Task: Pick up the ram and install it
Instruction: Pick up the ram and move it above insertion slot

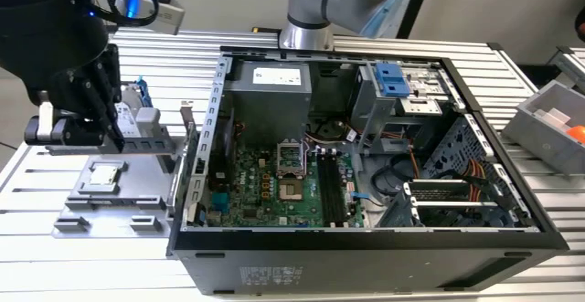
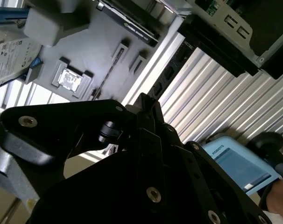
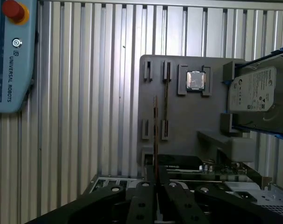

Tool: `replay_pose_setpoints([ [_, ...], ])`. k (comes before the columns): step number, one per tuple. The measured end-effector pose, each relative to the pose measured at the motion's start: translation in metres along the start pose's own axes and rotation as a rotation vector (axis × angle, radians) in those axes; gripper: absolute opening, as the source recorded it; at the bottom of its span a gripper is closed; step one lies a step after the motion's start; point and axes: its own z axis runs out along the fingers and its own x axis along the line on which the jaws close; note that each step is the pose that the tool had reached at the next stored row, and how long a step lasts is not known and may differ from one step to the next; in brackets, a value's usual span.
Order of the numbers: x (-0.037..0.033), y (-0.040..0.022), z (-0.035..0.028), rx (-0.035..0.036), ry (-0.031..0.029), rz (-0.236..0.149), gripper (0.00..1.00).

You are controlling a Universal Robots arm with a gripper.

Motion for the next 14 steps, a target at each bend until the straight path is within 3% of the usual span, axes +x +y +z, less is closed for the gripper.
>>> replay_pose_setpoints([
  [7, 0.0003, -0.0161, -0.0005, 0.0000, 0.0000, 0.002, 0.00],
  [14, 0.0004, -0.0280, -0.0008, 0.0001, -0.0003, 0.011, 0.00],
])
